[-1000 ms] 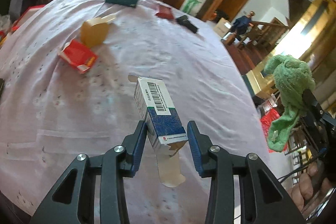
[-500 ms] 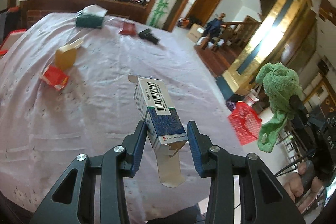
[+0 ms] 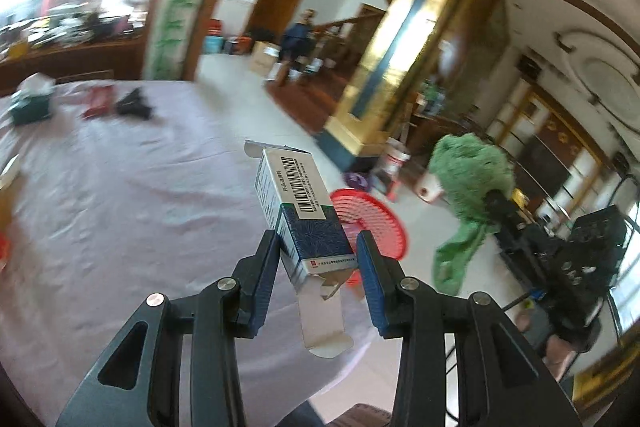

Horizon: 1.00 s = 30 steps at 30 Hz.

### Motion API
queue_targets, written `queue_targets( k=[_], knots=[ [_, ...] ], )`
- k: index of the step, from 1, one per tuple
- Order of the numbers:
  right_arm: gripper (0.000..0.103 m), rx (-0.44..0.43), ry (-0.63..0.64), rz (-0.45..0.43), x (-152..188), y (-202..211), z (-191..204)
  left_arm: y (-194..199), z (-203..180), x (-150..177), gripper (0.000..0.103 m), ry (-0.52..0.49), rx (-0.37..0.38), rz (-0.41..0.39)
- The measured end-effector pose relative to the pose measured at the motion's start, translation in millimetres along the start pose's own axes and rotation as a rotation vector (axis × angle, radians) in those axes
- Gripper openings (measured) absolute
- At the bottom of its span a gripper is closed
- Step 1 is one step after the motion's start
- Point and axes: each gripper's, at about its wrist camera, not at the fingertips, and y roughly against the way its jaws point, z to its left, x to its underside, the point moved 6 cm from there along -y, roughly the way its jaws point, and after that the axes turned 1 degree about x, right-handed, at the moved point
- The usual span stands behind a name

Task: Collect trash
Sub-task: 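Carry the medicine box and green towel over the red basket, then open both tools to drop the box and towel into the basket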

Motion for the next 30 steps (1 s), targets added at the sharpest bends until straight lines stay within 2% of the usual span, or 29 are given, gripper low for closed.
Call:
queue_targets(
  k=[6,10,16,22,26,30],
  knots=[
    [0.031,0.089,-0.036,-0.057,-34,8,-55,-63,-49,-37,0.038,-0.093,0.095,0.012],
    [0.031,0.147,-0.030,-0.083,-57,12,-87,-114,-77,-49,0.038,-0.128,0.171,0.062],
    [0.032,0.160,-0.086,-0.036,-63,-10,-142,-186,-104,-50,0.038,-0.160,0.260,0.153],
    [0.032,0.177,-0.191,0.046,-38,-40,-197,-268,-100,-22,0.039,-0.171,0.209,0.275],
    [0.032,0.211,-0.260,0.071,-23,-52,-231,-300,-85,-5,0.039,-0.144,0.174,0.326],
    [0.041,0.252,-0.319,0.090,-14,-61,-254,-325,-76,5,0.042,-0.114,0.121,0.355]
  ],
)
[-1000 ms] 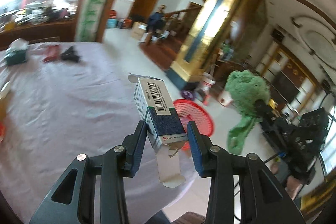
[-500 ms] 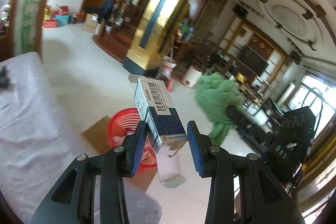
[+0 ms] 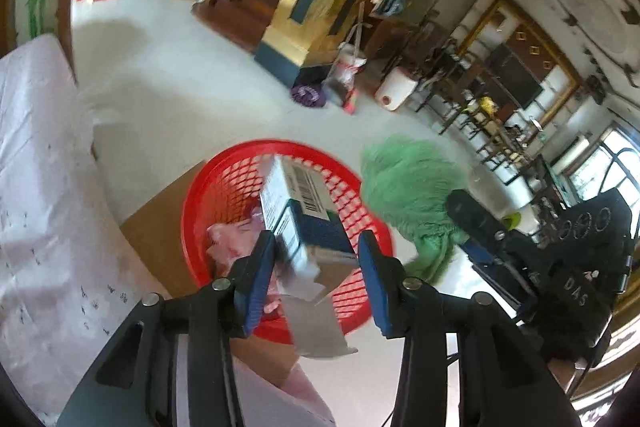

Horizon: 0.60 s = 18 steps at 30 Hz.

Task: Collect trash
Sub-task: 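Open both tools to drop the box and towel into the basket, then move both open tools back over the trash on the bed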

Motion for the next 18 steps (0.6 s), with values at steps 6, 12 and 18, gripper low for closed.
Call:
queue_targets(
  k=[6,12,18],
  knots=[
    [0.048,-0.004,-0.049,0.009,-3,2,-13,11,7,8,0.054,-0.012,-0.024,-0.014],
    [0.056,-0.027,-0.004,-0.028,1,31,18,77,18,24,0.062,0.038,-0.014,-0.085],
    [0.069,-0.118,0.104,-0.050,31,55,91,186,46,61,0.072,0.128,-0.161,-0.238]
  ],
)
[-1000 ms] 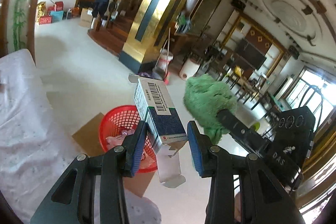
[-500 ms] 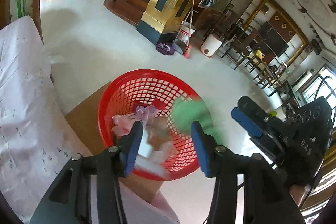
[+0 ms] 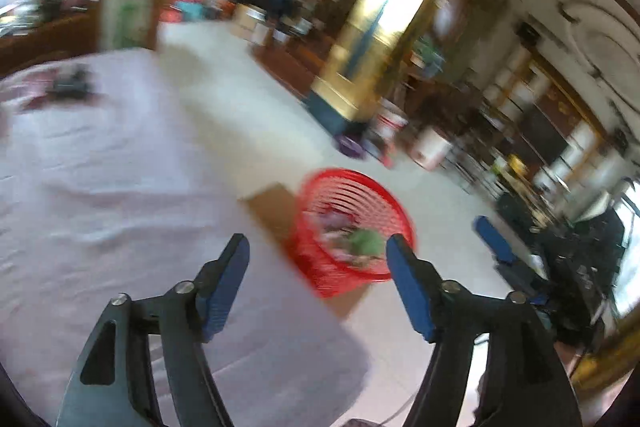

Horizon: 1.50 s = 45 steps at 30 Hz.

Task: Collect trash
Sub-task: 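Move both open tools back over the trash on the bed, then grasp the red candy box with the left tool while the right tool grasps the yellow oval container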

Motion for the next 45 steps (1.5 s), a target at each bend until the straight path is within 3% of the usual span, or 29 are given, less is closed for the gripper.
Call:
queue_targets(
  k=[8,13,23,35,45],
  knots=[
    [0.080,-0.135,0.145,0.048,39,-15,113,124,95,17,0.073,0.171,-0.182,-0.139],
    [0.082,-0.195,0.182,0.111,63,-43,155,184,154,31,0.073,0.259,-0.295,-0.222],
    [0.082,-0.299,0.284,0.280,128,-111,242,265,273,80,0.073,0.432,-0.536,-0.314],
    [0.083,-0.398,0.358,0.457,205,-187,319,279,356,122,0.073,0.593,-0.558,-0.268],
    [0.083,-0.453,0.376,0.612,267,-247,357,243,413,133,0.073,0.739,-0.468,-0.180]
  ],
)
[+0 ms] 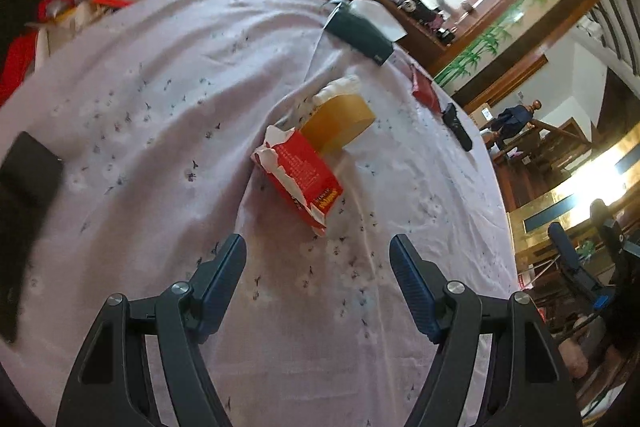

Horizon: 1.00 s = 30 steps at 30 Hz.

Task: Collect trash
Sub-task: 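Grasp the red candy box with the left tool while the right tool grasps the yellow oval container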

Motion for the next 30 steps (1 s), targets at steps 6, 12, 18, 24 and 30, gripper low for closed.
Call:
queue_targets(
  k=[6,12,18,24,30],
  knots=[
    [0.083,-0.004,-0.005,0.075,5,-51,0,-28,4,-14,0.073,0.040,-0.004,0.024],
    [0.083,-0.038,-0.031,0.152,12,-98,0,-50,13,-20,0.044,0.049,-0.030,0.063],
    [0.083,-0.031,-0.008,0.231,18,-153,9,-50,28,-20,0.002,0.050,-0.024,0.075],
    [0.088,0.023,0.147,0.287,21,-202,27,-21,50,-22,0.001,0.071,-0.013,0.017],
    [0.091,0.031,0.249,0.332,14,-246,36,5,68,-20,0.001,0.087,-0.010,-0.013]
  ],
)
